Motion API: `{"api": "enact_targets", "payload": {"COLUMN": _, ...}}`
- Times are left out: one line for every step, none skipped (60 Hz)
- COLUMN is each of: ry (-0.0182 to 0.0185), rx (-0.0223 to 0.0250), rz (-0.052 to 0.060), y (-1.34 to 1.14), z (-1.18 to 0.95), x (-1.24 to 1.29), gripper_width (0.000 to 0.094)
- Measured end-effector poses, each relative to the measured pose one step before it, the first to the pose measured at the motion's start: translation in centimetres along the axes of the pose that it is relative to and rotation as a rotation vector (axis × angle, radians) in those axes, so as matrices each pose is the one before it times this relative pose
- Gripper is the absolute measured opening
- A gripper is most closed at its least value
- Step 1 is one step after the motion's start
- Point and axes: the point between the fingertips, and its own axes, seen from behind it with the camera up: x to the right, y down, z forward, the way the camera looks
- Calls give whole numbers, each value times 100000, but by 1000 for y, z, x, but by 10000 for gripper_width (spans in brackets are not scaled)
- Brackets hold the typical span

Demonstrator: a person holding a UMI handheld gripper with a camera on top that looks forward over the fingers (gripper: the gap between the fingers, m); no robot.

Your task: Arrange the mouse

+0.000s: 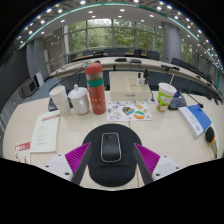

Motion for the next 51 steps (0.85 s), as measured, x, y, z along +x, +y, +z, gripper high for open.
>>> {"api": "enact_targets", "payload": {"ry": 507, "rx": 571, "rz": -441, "y": -47, "z": -995, "x": 1, "gripper_width": 855}}
{"api": "enact_targets", "payload": {"ry": 407, "rx": 610, "rz": -551, "y": -40, "z": -1011, "x": -31, "gripper_width": 855}}
{"api": "enact_targets", "payload": {"ry": 273, "rx": 817, "rz": -613, "y": -73, "z": -1065, "x": -56, "gripper_width": 856}}
{"api": "enact_targets", "payload": {"ry": 214, "rx": 1139, "rz": -530, "y": -9, "z": -937, "x": -68, "gripper_width": 856}}
{"api": "enact_targets", "payload": {"ry": 189, "rx": 808, "rz": -458, "y": -43, "z": -887, "x": -16, "gripper_width": 855}}
{"api": "enact_targets", "payload": {"ry": 374, "rx": 846, "rz": -414, "y": 23, "z": -1211, "x": -130, "gripper_width": 855}}
{"api": "enact_targets", "payload": {"ry": 428, "rx": 509, "rz": -259, "y": 6, "z": -1159, "x": -59, "gripper_width": 855}}
{"api": "enact_targets", "payload": {"ry": 415, "rx": 572, "rz": -150, "y": 80, "z": -1150, "x": -96, "gripper_width": 854}}
{"api": "enact_targets", "payload": {"ry": 333, "rx": 504, "rz": -223, "y": 109, "z": -1142, "x": -119, "gripper_width": 854}}
{"api": "enact_targets", "payload": {"ry": 242, "rx": 471, "rz": -306, "y": 133, "z": -1134, "x": -136, "gripper_width": 856}}
{"api": "enact_targets", "payload": {"ry": 283, "rx": 478, "rz": -254, "y": 154, "z": -1144, "x": -125, "gripper_width": 857}}
{"api": "enact_targets", "payload": {"ry": 379, "rx": 414, "rz": -106, "y": 174, "z": -1129, "x": -114, "gripper_width": 857}}
{"api": "enact_targets", "payload": {"ry": 511, "rx": 424, "rz": -123, "y": 281, "z": -1149, "x": -69, "gripper_width": 858}}
{"api": "enact_targets", "payload": {"ry": 497, "rx": 136, "rz": -206, "y": 272, "z": -1129, "x": -65, "gripper_width": 857}}
{"api": "enact_targets", "payload": {"ry": 471, "rx": 37, "rz": -344, "y": 351, "z": -1185, "x": -119, "gripper_width": 858}}
{"api": "enact_targets", "payload": {"ry": 307, "rx": 98, "rz": -255, "y": 218, "z": -939, "x": -98, "gripper_width": 856}}
{"api": "enact_targets", "payload": {"ry": 273, "rx": 315, "rz": -102, "y": 285, "z": -1037, "x": -125, "gripper_width": 856}}
{"api": "enact_targets", "payload": {"ry": 209, "rx": 393, "rz": 9, "y": 273, "z": -1032, "x": -157, "gripper_width": 857}}
{"api": "enact_targets", "payload": {"ry": 149, "rx": 283, "rz": -8, "y": 370, "z": -1100, "x": -203, "gripper_width": 854}}
{"api": "enact_targets", "payload": {"ry": 18, "rx": 14, "rz": -43, "y": 345, "z": -974, "x": -160, "gripper_width": 855}}
{"api": "enact_targets", "payload": {"ry": 16, "rx": -50, "rz": -116, "y": 469, "z": -1031, "x": -202, "gripper_width": 856}}
{"api": "enact_targets", "payload": {"ry": -112, "rx": -106, "rz": -83, "y": 342, "z": -846, "x": -119, "gripper_width": 857}}
{"api": "enact_targets", "payload": {"ry": 22, "rx": 46, "rz": -100, "y": 347, "z": -892, "x": -161, "gripper_width": 857}}
{"api": "enact_targets", "payload": {"ry": 24, "rx": 97, "rz": -121, "y": 361, "z": -853, "x": -156, "gripper_width": 855}}
{"api": "enact_targets", "payload": {"ry": -74, "rx": 117, "rz": -139, "y": 344, "z": -817, "x": -181, "gripper_width": 856}}
{"api": "enact_targets", "payload": {"ry": 31, "rx": 98, "rz": -130, "y": 332, "z": -767, "x": -132, "gripper_width": 857}}
{"api": "enact_targets", "payload": {"ry": 98, "rx": 146, "rz": -217, "y": 371, "z": -818, "x": -170, "gripper_width": 857}}
{"api": "enact_targets", "payload": {"ry": 70, "rx": 52, "rz": -320, "y": 318, "z": -713, "x": -116, "gripper_width": 857}}
{"api": "enact_targets", "payload": {"ry": 230, "rx": 78, "rz": -451, "y": 442, "z": -753, "x": -145, "gripper_width": 856}}
{"api": "enact_targets", "payload": {"ry": 200, "rx": -109, "rz": -516, "y": 266, "z": -601, "x": -23, "gripper_width": 856}}
{"api": "enact_targets", "payload": {"ry": 262, "rx": -16, "rz": -534, "y": 285, "z": -567, "x": -51, "gripper_width": 859}}
{"api": "enact_targets", "payload": {"ry": 191, "rx": 140, "rz": -522, "y": 242, "z": -515, "x": -54, "gripper_width": 857}}
{"api": "enact_targets", "payload": {"ry": 95, "rx": 330, "rz": -455, "y": 187, "z": -504, "x": -34, "gripper_width": 857}}
{"api": "enact_targets", "payload": {"ry": -39, "rx": 343, "rz": -316, "y": 192, "z": -477, "x": -70, "gripper_width": 858}}
{"api": "enact_targets", "payload": {"ry": -101, "rx": 233, "rz": -96, "y": 165, "z": -427, "x": -88, "gripper_width": 855}}
{"api": "enact_targets", "payload": {"ry": -97, "rx": 142, "rz": 93, "y": 180, "z": -398, "x": -85, "gripper_width": 857}}
{"api": "enact_targets", "payload": {"ry": 21, "rx": 194, "rz": 125, "y": 198, "z": -397, "x": -112, "gripper_width": 856}}
{"api": "enact_targets", "payload": {"ry": -39, "rx": 234, "rz": 147, "y": 169, "z": -269, "x": -48, "gripper_width": 855}}
{"api": "enact_targets", "payload": {"ry": -18, "rx": 81, "rz": 182, "y": 74, "z": -345, "x": -66, "gripper_width": 854}}
{"api": "enact_targets", "payload": {"ry": 3, "rx": 21, "rz": 159, "y": 74, "z": -252, "x": -30, "gripper_width": 855}}
{"api": "enact_targets", "payload": {"ry": -77, "rx": -16, "rz": 249, "y": 77, "z": -261, "x": -46, "gripper_width": 854}}
{"api": "enact_targets", "payload": {"ry": -140, "rx": 43, "rz": 438, "y": 50, "z": -236, "x": -44, "gripper_width": 855}}
{"api": "enact_targets", "payload": {"ry": -174, "rx": 232, "rz": 559, "y": -14, "z": -198, "x": -62, "gripper_width": 855}}
{"api": "enact_targets", "payload": {"ry": -100, "rx": 439, "rz": 477, "y": -21, "z": -195, "x": -33, "gripper_width": 854}}
{"api": "enact_targets", "payload": {"ry": 86, "rx": 530, "rz": 266, "y": -84, "z": -215, "x": -33, "gripper_width": 856}}
{"api": "enact_targets", "payload": {"ry": 136, "rx": 580, "rz": -70, "y": 16, "z": -61, "x": 17, "gripper_width": 857}}
{"api": "enact_targets", "payload": {"ry": 344, "rx": 487, "rz": -233, "y": -48, "z": -165, "x": 61, "gripper_width": 854}}
{"api": "enact_targets", "payload": {"ry": 354, "rx": 429, "rz": -291, "y": -79, "z": -148, "x": 60, "gripper_width": 856}}
{"api": "enact_targets", "payload": {"ry": 302, "rx": 282, "rz": -329, "y": -28, "z": -145, "x": 60, "gripper_width": 857}}
{"api": "enact_targets", "payload": {"ry": 185, "rx": 156, "rz": -375, "y": -4, "z": -103, "x": 23, "gripper_width": 854}}
{"api": "enact_targets", "payload": {"ry": 110, "rx": 88, "rz": -328, "y": -5, "z": -75, "x": 18, "gripper_width": 855}}
